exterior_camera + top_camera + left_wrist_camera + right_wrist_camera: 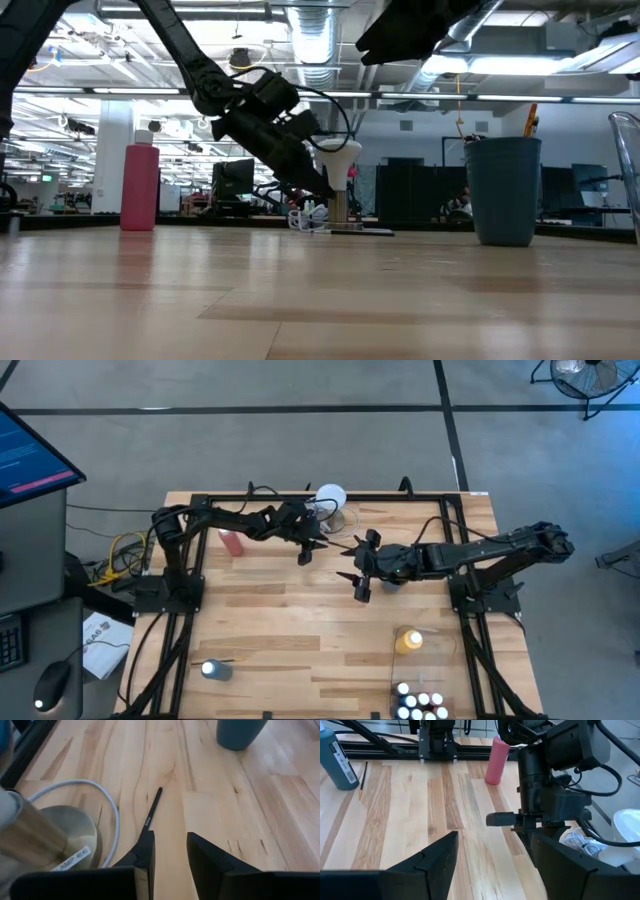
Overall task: Pick & Place Paint Supplies
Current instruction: Put the black silver paintbrush into the blue cup
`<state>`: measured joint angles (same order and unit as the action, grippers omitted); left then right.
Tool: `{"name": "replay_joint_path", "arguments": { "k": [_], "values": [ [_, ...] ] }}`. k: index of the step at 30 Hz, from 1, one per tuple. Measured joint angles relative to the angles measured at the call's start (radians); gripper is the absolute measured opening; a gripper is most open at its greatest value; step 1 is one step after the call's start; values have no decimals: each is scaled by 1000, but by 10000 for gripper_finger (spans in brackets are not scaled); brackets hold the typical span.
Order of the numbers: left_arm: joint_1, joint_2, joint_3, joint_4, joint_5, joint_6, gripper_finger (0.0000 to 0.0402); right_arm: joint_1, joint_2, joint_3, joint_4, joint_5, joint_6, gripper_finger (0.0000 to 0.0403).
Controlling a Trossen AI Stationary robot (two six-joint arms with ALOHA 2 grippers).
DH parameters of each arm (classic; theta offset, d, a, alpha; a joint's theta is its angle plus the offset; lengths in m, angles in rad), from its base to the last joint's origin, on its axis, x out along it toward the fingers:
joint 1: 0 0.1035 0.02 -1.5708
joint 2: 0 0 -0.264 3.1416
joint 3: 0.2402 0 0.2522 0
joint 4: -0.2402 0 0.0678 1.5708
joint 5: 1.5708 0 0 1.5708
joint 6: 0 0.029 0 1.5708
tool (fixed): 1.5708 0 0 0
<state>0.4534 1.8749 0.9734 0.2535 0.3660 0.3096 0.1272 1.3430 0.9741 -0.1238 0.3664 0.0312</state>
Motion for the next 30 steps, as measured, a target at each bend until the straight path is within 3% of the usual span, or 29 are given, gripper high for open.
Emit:
{"name": "replay_joint_path", "arguments": {
  "k": [14,25,30],
  "values": [
    [40,13,57,-133,-97,9,76,-23,0,0,-4,0,4,244],
    [-29,13,57,-153,-254,118,76,-32,0,0,-4,-1,4,244],
    [-30,20,57,-150,-257,125,76,-32,0,0,-4,-1,4,244]
  ]
}}
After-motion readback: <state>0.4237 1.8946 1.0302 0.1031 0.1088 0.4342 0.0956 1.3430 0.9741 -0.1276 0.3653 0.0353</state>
